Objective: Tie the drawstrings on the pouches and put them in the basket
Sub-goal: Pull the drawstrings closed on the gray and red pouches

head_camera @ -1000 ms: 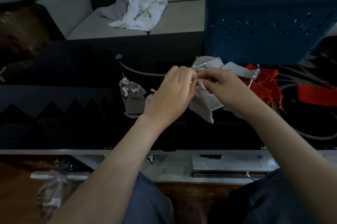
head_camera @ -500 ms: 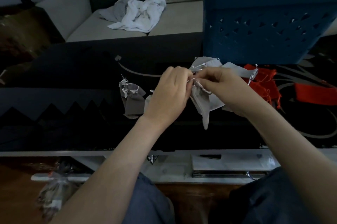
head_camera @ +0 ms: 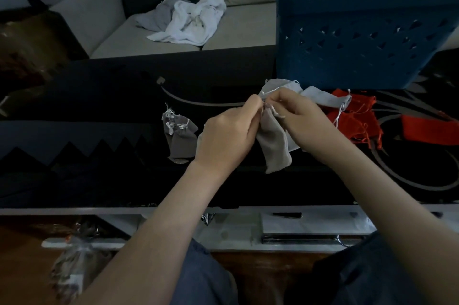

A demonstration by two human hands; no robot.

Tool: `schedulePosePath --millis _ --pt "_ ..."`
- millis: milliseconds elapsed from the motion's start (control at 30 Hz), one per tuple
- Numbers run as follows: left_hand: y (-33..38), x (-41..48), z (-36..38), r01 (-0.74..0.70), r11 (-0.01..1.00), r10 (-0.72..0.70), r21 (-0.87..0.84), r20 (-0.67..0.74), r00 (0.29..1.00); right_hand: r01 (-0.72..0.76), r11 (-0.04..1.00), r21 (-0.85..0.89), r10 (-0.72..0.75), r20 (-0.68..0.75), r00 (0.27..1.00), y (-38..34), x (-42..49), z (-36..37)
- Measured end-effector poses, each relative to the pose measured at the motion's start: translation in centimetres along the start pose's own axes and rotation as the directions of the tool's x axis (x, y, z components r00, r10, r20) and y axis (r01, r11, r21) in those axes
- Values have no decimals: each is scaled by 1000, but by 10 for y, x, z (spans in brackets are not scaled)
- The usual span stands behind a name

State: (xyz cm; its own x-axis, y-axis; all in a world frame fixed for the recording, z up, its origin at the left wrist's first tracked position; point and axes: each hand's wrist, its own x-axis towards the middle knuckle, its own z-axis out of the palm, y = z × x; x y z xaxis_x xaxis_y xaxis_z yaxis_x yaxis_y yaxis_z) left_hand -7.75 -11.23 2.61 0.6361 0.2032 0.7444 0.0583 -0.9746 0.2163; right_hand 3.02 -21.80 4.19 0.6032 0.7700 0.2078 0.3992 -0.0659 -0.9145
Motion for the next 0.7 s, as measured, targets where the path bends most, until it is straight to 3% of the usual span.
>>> schedulePosePath --millis 200,367,600,667,700 --pt "0 1 9 90 993 -93 -74 -31 995 -3 994 -108 -15 -161 987 6 4 -2" --pt "4 -2 9 246 932 -247 -266 29 969 -93 991 -94 77 -164 983 10 5 -3" --pt "-8 1 -5 534 618 -410 -577 343 845 -230 919 319 220 68 973 1 6 -11" --pt "-11 0 -5 626 487 -415 -609 469 780 -250 884 395 240 77 968 1 7 -9" --pt "-13 0 -5 661 473 -414 -583 515 750 -258 873 414 248 80 965 1 8 -6"
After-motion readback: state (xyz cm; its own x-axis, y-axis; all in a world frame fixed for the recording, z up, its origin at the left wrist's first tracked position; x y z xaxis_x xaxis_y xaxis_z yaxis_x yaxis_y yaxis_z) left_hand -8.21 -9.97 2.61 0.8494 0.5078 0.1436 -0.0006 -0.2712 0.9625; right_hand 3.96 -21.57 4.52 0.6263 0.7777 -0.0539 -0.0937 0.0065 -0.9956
